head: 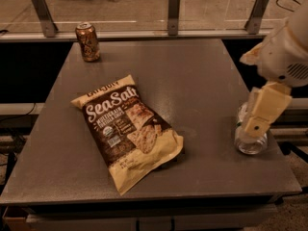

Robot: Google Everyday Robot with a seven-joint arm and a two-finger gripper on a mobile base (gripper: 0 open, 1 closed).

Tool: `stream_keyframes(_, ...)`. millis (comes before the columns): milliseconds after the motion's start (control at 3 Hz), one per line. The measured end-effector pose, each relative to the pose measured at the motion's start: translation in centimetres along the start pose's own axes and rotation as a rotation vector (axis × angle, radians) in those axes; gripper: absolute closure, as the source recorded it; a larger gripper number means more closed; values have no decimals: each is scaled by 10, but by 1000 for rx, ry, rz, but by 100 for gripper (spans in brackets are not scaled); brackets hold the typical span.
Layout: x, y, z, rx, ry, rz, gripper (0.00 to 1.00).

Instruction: Move brown chip bag near orange can

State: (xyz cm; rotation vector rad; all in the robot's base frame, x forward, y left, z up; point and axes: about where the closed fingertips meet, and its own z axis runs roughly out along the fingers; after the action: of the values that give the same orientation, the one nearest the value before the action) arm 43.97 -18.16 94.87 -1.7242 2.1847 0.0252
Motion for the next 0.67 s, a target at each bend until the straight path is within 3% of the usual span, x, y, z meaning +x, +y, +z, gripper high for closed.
stream_keyframes(667,-94,41,82,-116,-164,-116,0)
